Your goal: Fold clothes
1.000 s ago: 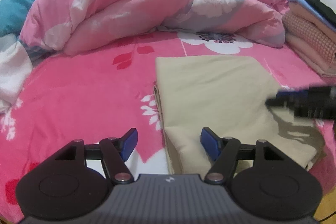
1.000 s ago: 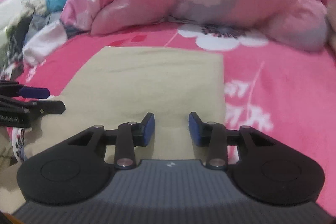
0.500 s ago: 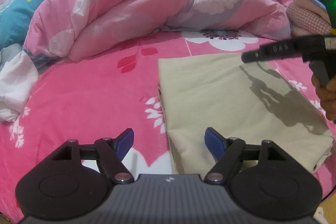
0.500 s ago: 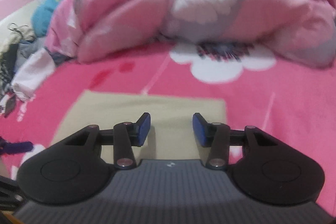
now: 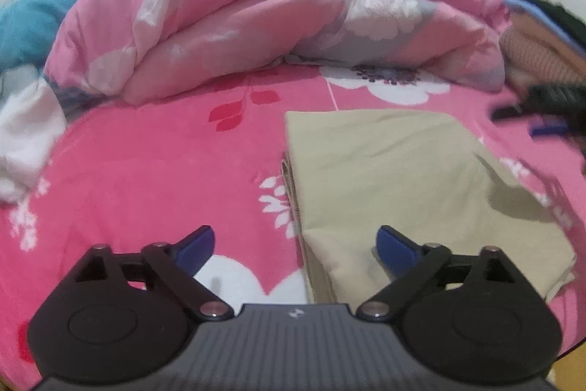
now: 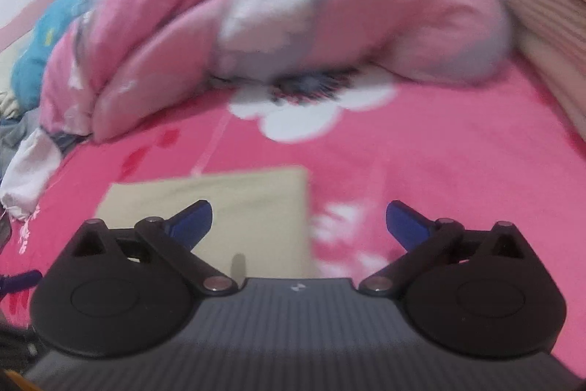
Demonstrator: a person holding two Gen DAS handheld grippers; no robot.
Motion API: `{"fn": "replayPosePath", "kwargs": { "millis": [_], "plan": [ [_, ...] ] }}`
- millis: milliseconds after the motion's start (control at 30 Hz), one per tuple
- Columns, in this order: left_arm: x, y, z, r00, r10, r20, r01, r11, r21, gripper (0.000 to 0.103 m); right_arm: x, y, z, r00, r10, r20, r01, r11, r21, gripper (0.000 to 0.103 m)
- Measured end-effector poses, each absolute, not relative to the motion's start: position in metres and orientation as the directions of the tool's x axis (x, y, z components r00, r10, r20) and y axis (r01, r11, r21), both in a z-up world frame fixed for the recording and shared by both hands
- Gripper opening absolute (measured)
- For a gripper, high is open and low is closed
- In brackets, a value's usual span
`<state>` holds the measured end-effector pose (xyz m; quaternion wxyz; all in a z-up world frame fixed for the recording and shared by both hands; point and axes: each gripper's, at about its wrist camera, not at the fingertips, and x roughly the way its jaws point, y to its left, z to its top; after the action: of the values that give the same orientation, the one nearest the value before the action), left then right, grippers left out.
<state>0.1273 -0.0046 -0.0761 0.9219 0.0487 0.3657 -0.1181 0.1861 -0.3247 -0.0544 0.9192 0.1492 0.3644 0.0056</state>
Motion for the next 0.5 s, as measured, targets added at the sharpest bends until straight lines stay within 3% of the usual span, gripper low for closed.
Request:
{"fn": "replayPosePath", "kwargs": {
  "millis": [233,500],
  "plan": [
    [0.131,0.004,-0.071,0.698,-0.185,-0.692,0.196,0.978,-0.064,0.103,0.167,-0.354,-0.065,0.603,0.024,-0.797,0.272,0.933,0.234,0.102],
    [0.130,-0.010,-0.066,0.688,-0.141,-0.712,0.166,0.986,-0.034,0.103,0.158,-0.356,-0.092,0.543,0.037,-0.839,0.294,0.927,0.231,0.102]
  ]
}}
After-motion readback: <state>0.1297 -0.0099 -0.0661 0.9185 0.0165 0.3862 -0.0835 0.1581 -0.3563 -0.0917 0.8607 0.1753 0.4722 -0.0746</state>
